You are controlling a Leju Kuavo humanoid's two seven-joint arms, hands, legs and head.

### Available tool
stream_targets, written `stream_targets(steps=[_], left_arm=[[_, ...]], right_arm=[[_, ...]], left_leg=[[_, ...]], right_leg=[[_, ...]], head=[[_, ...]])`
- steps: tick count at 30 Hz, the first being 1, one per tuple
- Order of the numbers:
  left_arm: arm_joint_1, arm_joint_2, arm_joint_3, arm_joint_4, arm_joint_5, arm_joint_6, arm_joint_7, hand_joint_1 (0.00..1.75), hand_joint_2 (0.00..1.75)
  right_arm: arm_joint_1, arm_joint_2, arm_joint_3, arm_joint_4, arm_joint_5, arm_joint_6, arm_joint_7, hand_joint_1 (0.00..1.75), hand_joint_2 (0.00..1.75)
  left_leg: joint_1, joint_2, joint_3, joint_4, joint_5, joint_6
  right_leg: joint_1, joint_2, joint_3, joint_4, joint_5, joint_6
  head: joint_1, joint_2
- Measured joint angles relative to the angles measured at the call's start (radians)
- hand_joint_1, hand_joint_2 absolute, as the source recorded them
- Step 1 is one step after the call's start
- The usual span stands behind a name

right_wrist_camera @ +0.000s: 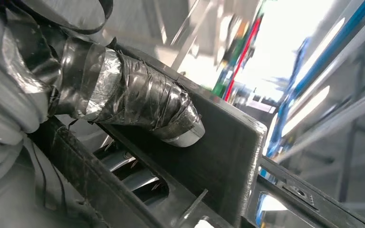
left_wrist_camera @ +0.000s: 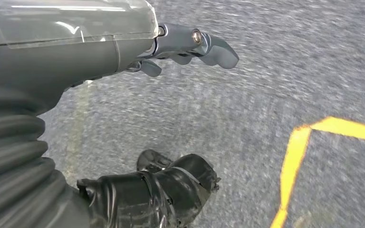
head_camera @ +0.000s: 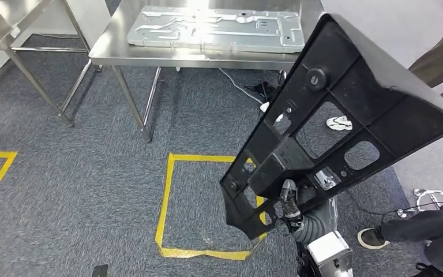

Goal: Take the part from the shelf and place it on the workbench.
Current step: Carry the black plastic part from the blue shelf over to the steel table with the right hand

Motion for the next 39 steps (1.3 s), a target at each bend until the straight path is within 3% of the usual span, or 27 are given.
stream_targets(steps=[1, 3, 5, 7, 9, 10, 11, 13, 15, 18, 20, 21, 23, 24, 25, 26, 27, 29, 30, 32, 35, 37, 39], left_arm=[[0.0, -0.001, 0.0, 0.0, 0.004, 0.007, 0.008, 0.0, 1.75], [0.002, -0.002, 0.0, 0.0, 0.01, 0.024, 0.035, 0.0, 1.75], [0.003, -0.003, 0.0, 0.0, 0.015, 0.04, 0.065, 0.0, 1.75], [0.0, -0.006, 0.0, 0.0, 0.019, 0.052, 0.089, 0.0, 1.75], [-0.003, -0.008, 0.0, 0.0, 0.019, 0.062, 0.098, 0.0, 1.75], [-0.002, -0.009, 0.0, 0.0, 0.016, 0.067, 0.097, 0.0, 1.75], [0.0, -0.009, 0.0, -0.001, 0.013, 0.07, 0.095, 0.0, 1.75], [0.002, -0.01, 0.0, -0.001, 0.005, 0.072, 0.093, 0.0, 1.75], [0.001, -0.011, 0.0, -0.001, 0.001, 0.072, 0.093, 0.0, 1.75], [0.0, -0.012, -0.001, -0.001, 0.0, 0.069, 0.094, 0.0, 1.75], [0.002, -0.014, -0.001, -0.001, -0.005, 0.064, 0.091, 0.0, 1.75], [0.001, -0.014, -0.001, -0.001, -0.008, 0.061, 0.088, 0.0, 1.75], [-0.001, -0.014, -0.002, -0.001, -0.014, 0.056, 0.082, 0.0, 1.75], [-0.002, -0.014, -0.002, -0.001, -0.015, 0.055, 0.08, 0.0, 1.75], [-0.002, -0.014, -0.003, -0.001, -0.016, 0.055, 0.08, 0.0, 1.75], [-0.001, -0.014, -0.003, -0.001, -0.016, 0.054, 0.08, 0.0, 1.75], [0.0, -0.015, -0.003, -0.001, -0.016, 0.054, 0.08, 0.0, 1.75], [0.0, -0.016, -0.003, -0.001, -0.017, 0.054, 0.08, 0.0, 1.75], [-0.001, -0.017, -0.004, -0.001, -0.017, 0.054, 0.08, 0.0, 1.75], [-0.002, -0.017, -0.005, -0.001, -0.018, 0.053, 0.077, 0.0, 1.75], [-0.002, -0.015, -0.006, -0.001, -0.025, 0.047, 0.07, 0.0, 1.75], [-0.002, -0.013, -0.008, -0.002, -0.032, 0.037, 0.068, 0.0, 1.75], [0.0, -0.013, -0.011, -0.002, -0.04, 0.027, 0.068, 0.0, 1.75]], right_arm=[[-0.005, 0.001, 0.0, 0.006, -0.011, 0.013, -0.01, 1.75, 1.75], [-0.016, 0.005, 0.0, 0.02, -0.029, 0.036, -0.025, 1.75, 1.75], [-0.028, 0.013, 0.0, 0.036, -0.045, 0.052, -0.038, 1.75, 1.75], [-0.034, 0.017, 0.0, 0.051, -0.064, 0.064, -0.047, 1.75, 1.75], [-0.035, 0.018, 0.0, 0.069, -0.093, 0.08, -0.061, 1.75, 1.75], [-0.035, 0.019, 0.0, 0.077, -0.11, 0.088, -0.071, 1.75, 1.75], [-0.036, 0.021, 0.0, 0.085, -0.126, 0.095, -0.08, 1.75, 1.75], [-0.038, 0.025, 0.0, 0.094, -0.146, 0.103, -0.092, 1.75, 1.75], [-0.041, 0.028, 0.0, 0.101, -0.153, 0.105, -0.097, 1.75, 1.75], [-0.046, 0.031, 0.0, 0.112, -0.155, 0.105, -0.1, 1.75, 1.75], [-0.048, 0.033, 0.0, 0.115, -0.16, 0.101, -0.102, 1.75, 1.75], [-0.048, 0.033, 0.0, 0.116, -0.164, 0.098, -0.103, 1.75, 1.75], [-0.048, 0.033, 0.0, 0.119, -0.171, 0.095, -0.104, 1.75, 1.75], [-0.046, 0.033, 0.0, 0.121, -0.173, 0.094, -0.105, 1.75, 1.75], [-0.045, 0.033, 0.0, 0.124, -0.174, 0.094, -0.105, 1.75, 1.75], [-0.044, 0.033, 0.0, 0.126, -0.174, 0.094, -0.105, 1.75, 1.75], [-0.043, 0.033, 0.0, 0.128, -0.174, 0.094, -0.105, 1.75, 1.75], [-0.044, 0.033, 0.0, 0.13, -0.173, 0.094, -0.105, 1.75, 1.75], [-0.044, 0.034, 0.0, 0.131, -0.173, 0.094, -0.105, 1.75, 1.75], [-0.044, 0.034, 0.0, 0.133, -0.173, 0.093, -0.107, 1.75, 1.75], [-0.043, 0.036, 0.0, 0.133, -0.173, 0.084, -0.108, 1.75, 1.75], [-0.042, 0.038, 0.0, 0.133, -0.172, 0.072, -0.109, 1.75, 1.75], [-0.036, 0.038, 0.0, 0.133, -0.168, 0.056, -0.11, 1.75, 1.75]], left_leg=[[0.003, -0.011, -0.004, -0.001, 0.002, -0.006], [0.007, -0.025, -0.01, -0.004, 0.004, -0.018], [0.003, 0.02, -0.026, 0.029, -0.015, -0.031], [0.004, 0.086, -0.076, 0.129, -0.064, -0.043], [0.012, 0.11, -0.135, 0.235, -0.099, -0.052], [0.016, 0.114, -0.144, 0.248, -0.093, -0.056], [0.019, 0.117, -0.132, 0.221, -0.069, -0.059], [0.023, 0.123, -0.067, 0.096, -0.006, -0.061], [0.018, 0.127, -0.019, 0.007, 0.016, -0.053], [0.014, 0.124, -0.009, -0.006, 0.006, -0.033], [0.017, 0.122, 0.001, -0.014, 0.003, -0.018], [0.019, 0.122, 0.007, -0.018, 0.001, -0.01], [0.015, 0.12, 0.012, -0.018, -0.004, 0.001], [0.013, 0.118, 0.014, -0.018, -0.007, 0.003], [0.011, 0.115, 0.017, -0.016, -0.01, 0.004], [0.009, 0.112, 0.022, -0.015, -0.015, 0.004], [0.009, 0.108, 0.029, -0.013, -0.02, 0.003], [0.006, 0.103, 0.04, -0.008, -0.033, -0.003], [0.005, 0.101, 0.043, -0.008, -0.037, -0.008], [0.003, 0.099, 0.045, -0.01, -0.042, -0.018], [0.003, 0.102, 0.043, 0.004, -0.056, -0.033], [0.006, 0.107, -0.004, 0.096, -0.093, -0.044], [0.011, 0.111, -0.084, 0.228, -0.13, -0.052]], right_leg=[[0.001, 0.006, 0.005, -0.008, -0.004, -0.002], [0.0, -0.016, 0.013, -0.02, -0.001, -0.009], [-0.005, -0.041, 0.026, -0.033, 0.002, -0.019], [-0.005, -0.067, 0.036, -0.039, -0.001, -0.027], [-0.004, -0.091, 0.04, -0.039, -0.006, -0.029], [-0.004, -0.1, 0.042, -0.038, -0.008, -0.028], [-0.006, -0.106, 0.044, -0.037, -0.011, -0.025], [-0.009, -0.114, 0.05, -0.035, -0.019, -0.017], [-0.007, -0.118, 0.053, -0.033, -0.025, -0.006], [-0.003, -0.118, 0.057, -0.038, -0.03, 0.012], [-0.006, -0.109, 0.047, -0.009, -0.049, 0.021], [-0.006, -0.101, 0.025, 0.036, -0.071, 0.024], [-0.006, -0.091, -0.053, 0.177, -0.125, 0.024], [-0.005, -0.089, -0.092, 0.238, -0.139, 0.024], [-0.004, -0.088, -0.118, 0.267, -0.134, 0.023], [-0.003, -0.087, -0.122, 0.254, -0.107, 0.02], [-0.001, -0.087, -0.105, 0.201, -0.063, 0.016], [0.003, -0.083, -0.05, 0.061, 0.008, 0.005], [0.006, -0.082, -0.029, 0.016, 0.021, 0.001], [0.01, -0.078, -0.013, -0.014, 0.015, -0.004], [0.001, -0.077, 0.002, -0.027, 0.013, -0.016], [-0.003, -0.081, 0.018, -0.034, 0.005, -0.025], [-0.002, -0.084, 0.031, -0.034, -0.007, -0.029]], head=[[0.0, 0.0], [0.001, 0.0], [-0.006, 0.0], [-0.013, 0.0], [-0.014, 0.0], [-0.015, 0.0], [-0.015, 0.0], [-0.015, 0.0], [-0.016, 0.0], [-0.014, 0.0], [-0.009, 0.0], [-0.006, 0.0], [0.0, 0.0], [0.001, 0.0], [0.001, 0.0], [0.001, 0.0], [0.001, 0.0], [0.002, 0.0], [0.002, 0.0], [0.002, 0.0], [-0.001, 0.0], [-0.005, 0.0], [-0.007, 0.0]])
